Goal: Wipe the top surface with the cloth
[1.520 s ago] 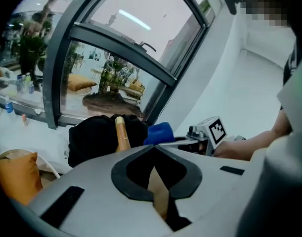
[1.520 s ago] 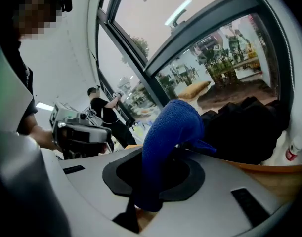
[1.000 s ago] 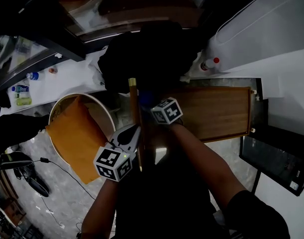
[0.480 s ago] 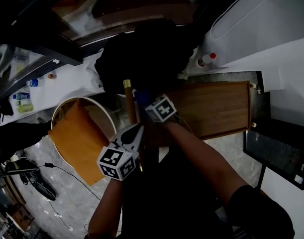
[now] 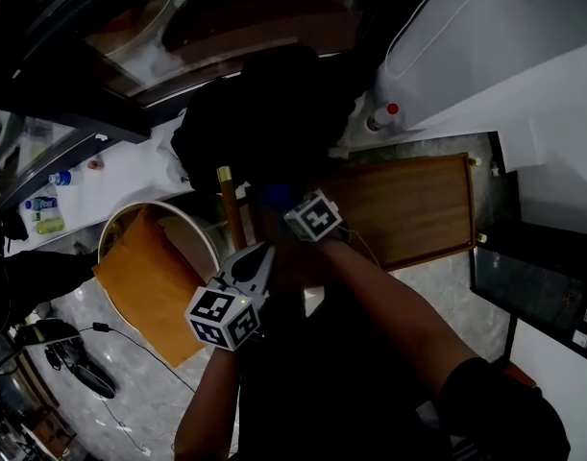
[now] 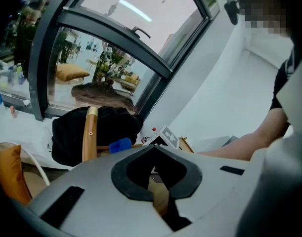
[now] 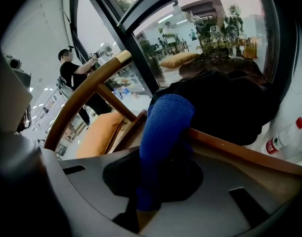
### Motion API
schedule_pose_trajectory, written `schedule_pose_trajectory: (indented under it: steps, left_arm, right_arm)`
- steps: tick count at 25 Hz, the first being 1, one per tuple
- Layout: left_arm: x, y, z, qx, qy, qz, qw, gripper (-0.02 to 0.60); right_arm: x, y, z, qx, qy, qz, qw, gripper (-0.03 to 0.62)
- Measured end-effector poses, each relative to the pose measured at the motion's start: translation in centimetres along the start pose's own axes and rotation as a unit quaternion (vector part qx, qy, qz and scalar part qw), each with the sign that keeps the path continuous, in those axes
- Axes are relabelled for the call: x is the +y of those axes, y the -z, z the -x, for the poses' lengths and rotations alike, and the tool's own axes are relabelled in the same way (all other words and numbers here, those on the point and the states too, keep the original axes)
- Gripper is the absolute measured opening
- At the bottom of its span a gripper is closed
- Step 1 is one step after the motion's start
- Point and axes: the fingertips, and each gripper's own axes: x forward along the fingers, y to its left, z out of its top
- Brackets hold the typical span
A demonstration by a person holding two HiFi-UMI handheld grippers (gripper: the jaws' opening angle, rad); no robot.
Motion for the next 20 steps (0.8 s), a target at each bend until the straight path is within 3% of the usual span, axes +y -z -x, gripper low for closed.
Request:
schedule_pose_trajectory:
  steps: [12,20]
  left_arm:
    - [-5.2,0.8,-4.5,0.027,0.027,-0.029,0.9988,0.009]
    - [-8.0,2.2,-7.3,0.048,0.034,-0.016,0.9981,0.009]
  right_arm:
    - [-5.4,3.1,4.8,-0.022,0.016,-0.033,0.999,0.072]
    - [-8.4,4.6,7.3,-0.031,0.017,-0.048,0.998,0.072]
